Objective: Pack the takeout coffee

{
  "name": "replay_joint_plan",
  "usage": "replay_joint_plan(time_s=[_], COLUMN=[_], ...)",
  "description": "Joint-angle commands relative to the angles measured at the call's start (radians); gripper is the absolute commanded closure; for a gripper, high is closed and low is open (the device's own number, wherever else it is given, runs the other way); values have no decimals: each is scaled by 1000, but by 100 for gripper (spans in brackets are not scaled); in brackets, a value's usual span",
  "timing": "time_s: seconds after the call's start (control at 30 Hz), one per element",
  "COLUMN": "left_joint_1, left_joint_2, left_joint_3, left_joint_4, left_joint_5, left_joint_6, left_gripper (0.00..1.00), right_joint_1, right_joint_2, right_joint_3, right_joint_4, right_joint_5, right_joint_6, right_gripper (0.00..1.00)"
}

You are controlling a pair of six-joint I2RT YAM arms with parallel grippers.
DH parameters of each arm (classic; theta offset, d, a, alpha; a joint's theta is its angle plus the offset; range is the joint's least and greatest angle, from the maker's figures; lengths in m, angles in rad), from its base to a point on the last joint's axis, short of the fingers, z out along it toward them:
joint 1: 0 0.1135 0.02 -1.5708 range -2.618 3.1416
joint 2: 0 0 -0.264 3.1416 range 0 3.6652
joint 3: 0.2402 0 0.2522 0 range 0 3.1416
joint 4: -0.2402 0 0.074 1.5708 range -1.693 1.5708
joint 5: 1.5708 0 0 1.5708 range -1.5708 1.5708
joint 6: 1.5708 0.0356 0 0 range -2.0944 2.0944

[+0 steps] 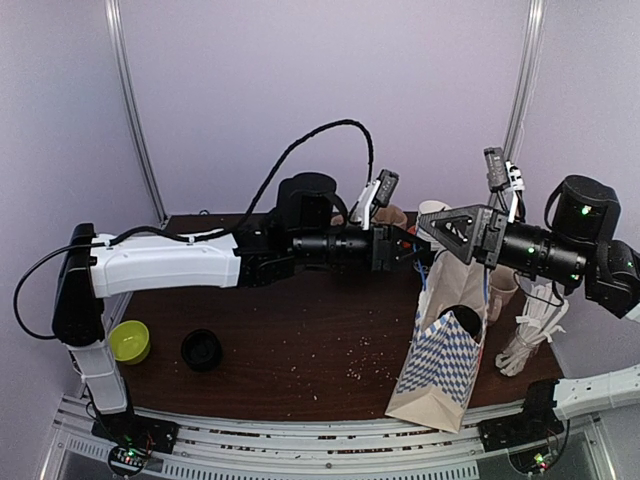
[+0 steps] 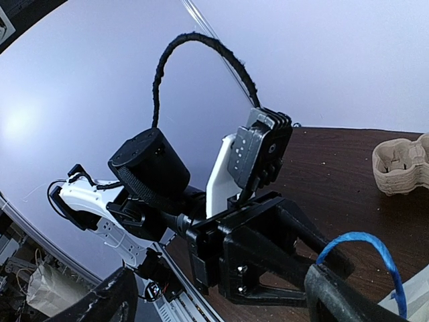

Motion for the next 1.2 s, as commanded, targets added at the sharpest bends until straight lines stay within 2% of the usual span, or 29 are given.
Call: replay_joint_plan(time_s=[0.0, 0.1, 0.37, 0.57, 0.83, 1.17], left_joint_1=[-6, -7, -1, 46, 94, 97], left_joint_2=[12, -2, -144, -316, -504, -583], left_joint_3=[32, 27, -25, -132, -324, -462], left_joint_4=[64, 65, -36, -112, -105, -83], left_joint_5=[20, 13, -159, -301, -397, -434], left_joint_6=[14, 24, 105, 148, 156, 152], left_gripper=[78, 100, 100, 100, 100, 100], right_joint_1=[-5, -5, -4, -5, -26, -42], right_joint_2=[-5, 7, 100, 202, 320, 352], right_joint_3=[-7, 0, 77, 160, 194, 148], right_joint_4=[23, 24, 79, 157, 193, 200], right_joint_5=[11, 1, -63, -100, -91, -2], right_joint_6=[5, 7, 11, -2, 16, 59], right_gripper=[11, 11, 10, 9, 7, 5])
